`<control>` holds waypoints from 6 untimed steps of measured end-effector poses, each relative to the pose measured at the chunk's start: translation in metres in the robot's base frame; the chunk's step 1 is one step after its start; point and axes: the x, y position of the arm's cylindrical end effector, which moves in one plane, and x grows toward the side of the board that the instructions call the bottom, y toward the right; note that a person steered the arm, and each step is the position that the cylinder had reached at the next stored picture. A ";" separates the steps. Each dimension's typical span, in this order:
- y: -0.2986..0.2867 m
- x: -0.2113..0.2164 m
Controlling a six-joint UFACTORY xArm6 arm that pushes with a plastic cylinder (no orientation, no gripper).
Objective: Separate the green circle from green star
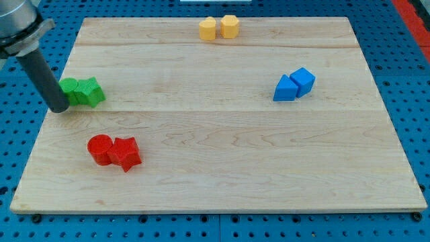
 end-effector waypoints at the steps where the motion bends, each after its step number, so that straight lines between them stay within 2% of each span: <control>1: 0.018 0.003; 4: 0.111 0.013; 6: 0.007 0.021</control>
